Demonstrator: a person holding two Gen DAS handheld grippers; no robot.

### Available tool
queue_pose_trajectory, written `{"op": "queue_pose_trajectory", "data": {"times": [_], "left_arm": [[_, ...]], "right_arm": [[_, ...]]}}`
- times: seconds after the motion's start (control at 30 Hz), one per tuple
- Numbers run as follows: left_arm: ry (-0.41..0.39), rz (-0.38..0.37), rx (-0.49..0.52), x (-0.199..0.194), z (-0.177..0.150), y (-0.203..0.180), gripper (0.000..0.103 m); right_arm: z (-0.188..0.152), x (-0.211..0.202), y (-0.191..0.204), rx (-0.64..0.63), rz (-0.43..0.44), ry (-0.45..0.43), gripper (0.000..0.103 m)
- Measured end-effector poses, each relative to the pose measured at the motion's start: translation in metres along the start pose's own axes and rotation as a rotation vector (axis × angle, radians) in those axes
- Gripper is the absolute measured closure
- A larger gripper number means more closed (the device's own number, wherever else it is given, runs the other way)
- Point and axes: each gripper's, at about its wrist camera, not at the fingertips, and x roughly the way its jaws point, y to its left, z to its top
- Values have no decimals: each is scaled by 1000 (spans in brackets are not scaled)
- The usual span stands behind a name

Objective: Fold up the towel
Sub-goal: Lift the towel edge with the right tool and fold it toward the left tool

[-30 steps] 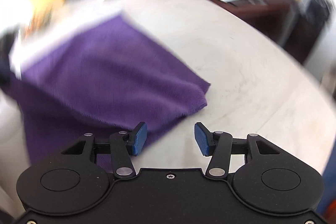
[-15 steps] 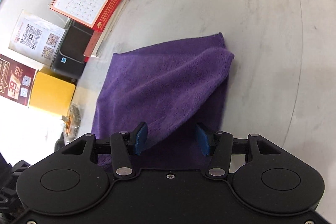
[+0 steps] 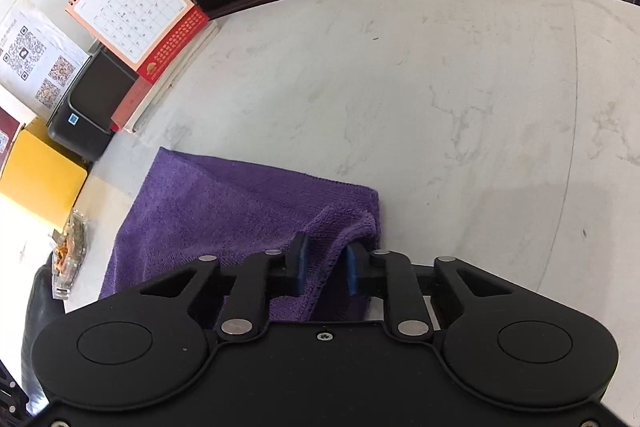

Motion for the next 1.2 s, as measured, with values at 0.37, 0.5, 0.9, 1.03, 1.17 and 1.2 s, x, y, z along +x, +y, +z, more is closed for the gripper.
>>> {"op": "queue_pose_trajectory", "data": {"times": [0.37,0.5,0.9,1.03,1.17,1.2], "left_arm": [[-236,-25,-157,-54,10,25,99],[-345,-32,-143,-90,26,23,100],[-236,-269,-147,-43,31,-6,99],[-93,-316,-192,8,15,0,99],[10,-305,-194,39,11,10,100],[27,-306,-196,44,11,12,100]], "right_arm": [[18,-3,15,107,237,-73,101],[46,-6,43,81,338,-114,101],[77,-37,31,119,410,-225,101],[51,-20,-17,188,290,-171,101],[34,-8,-41,217,233,-139,101],[31,-6,-44,208,219,-135,101]]}}
